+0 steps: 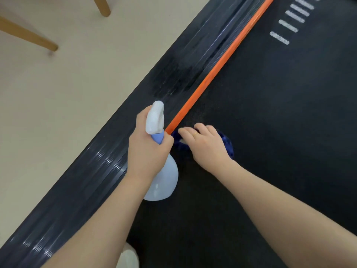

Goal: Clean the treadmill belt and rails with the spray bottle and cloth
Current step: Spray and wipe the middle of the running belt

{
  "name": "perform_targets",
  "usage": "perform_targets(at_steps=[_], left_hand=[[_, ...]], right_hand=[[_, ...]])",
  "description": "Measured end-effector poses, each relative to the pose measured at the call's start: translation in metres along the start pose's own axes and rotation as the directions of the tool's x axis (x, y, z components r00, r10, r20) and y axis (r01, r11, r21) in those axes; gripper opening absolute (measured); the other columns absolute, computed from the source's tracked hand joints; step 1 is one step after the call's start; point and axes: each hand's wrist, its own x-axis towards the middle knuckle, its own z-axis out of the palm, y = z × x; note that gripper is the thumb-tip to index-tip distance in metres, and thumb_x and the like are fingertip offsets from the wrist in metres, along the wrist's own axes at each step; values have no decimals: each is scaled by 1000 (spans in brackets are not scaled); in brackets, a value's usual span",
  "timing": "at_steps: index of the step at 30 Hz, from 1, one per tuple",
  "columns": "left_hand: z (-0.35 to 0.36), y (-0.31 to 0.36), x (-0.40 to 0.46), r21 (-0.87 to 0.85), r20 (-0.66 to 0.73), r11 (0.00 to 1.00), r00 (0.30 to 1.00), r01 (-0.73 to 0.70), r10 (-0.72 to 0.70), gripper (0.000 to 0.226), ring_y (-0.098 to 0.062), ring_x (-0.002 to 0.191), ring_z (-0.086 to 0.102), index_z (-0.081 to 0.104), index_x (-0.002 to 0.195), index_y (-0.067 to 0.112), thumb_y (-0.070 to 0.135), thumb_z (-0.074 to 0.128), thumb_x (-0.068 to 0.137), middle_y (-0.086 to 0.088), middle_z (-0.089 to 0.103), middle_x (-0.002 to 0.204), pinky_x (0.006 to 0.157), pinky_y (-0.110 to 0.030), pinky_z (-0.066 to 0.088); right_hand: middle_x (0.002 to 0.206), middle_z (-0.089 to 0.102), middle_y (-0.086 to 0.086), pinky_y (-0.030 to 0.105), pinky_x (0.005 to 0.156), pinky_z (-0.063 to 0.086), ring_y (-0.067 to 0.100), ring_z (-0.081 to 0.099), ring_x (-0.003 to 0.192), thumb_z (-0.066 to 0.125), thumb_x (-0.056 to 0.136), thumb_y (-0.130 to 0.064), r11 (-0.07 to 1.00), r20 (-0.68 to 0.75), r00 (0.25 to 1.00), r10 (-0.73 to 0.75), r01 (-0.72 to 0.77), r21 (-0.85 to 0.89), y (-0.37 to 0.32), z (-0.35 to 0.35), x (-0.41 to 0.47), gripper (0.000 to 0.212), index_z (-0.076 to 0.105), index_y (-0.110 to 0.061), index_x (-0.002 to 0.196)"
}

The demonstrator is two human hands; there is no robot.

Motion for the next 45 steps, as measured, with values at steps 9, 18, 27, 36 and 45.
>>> perform_targets(at_steps=[9, 18, 27, 36, 45], left_hand=[[-2, 2, -5, 0, 62, 998, 996, -67, 67, 65, 11, 89, 54, 41, 135, 25, 0, 60, 77, 9, 58, 112, 71, -1, 40], [-1, 2, -4, 12, 87, 998, 995, -59, 57, 65, -6, 90, 55, 39, 136, 25, 2, 60, 79, 9, 57, 110, 68, -2, 41], [-1, -1, -5, 22, 101, 995, 990, -97, 94, 66, 1, 91, 54, 37, 136, 29, 3, 60, 80, 12, 54, 109, 67, 2, 39], [-3, 0, -6, -3, 103, 998, 992, -68, 68, 68, 16, 92, 50, 32, 124, 46, 3, 60, 80, 28, 51, 102, 67, 0, 39], [-5, -5, -8, -19, 84, 996, 992, -89, 90, 69, -3, 99, 54, 37, 135, 30, 1, 63, 79, 11, 54, 114, 71, 1, 40]], right_hand=[[110, 66, 2, 30, 59, 41, 25, 47, 84, 31, 78, -16, 972, 91, 976, -198, 208, -110, -8, 3, -25, 47, 67, -15, 109], [91, 70, 3, 28, 52, 37, 29, 56, 67, 72, 61, -5, 986, -41, 986, 162, -164, -44, -11, 5, -14, 30, 69, -11, 90], [101, 65, 4, 34, 67, 26, 31, 47, 93, 49, 86, -2, 859, 32, 860, 510, -507, -62, 35, -5, 37, 17, 59, -12, 96], [95, 71, -1, 28, 60, 27, 28, 53, 72, 69, 67, 7, 953, 56, 952, 301, -300, -35, 43, -16, 22, 32, 69, -14, 91], [101, 72, 4, 30, 53, 37, 27, 49, 63, 70, 66, 2, 992, 64, 996, 64, -70, 100, 12, 1, -2, 37, 70, -11, 101]])
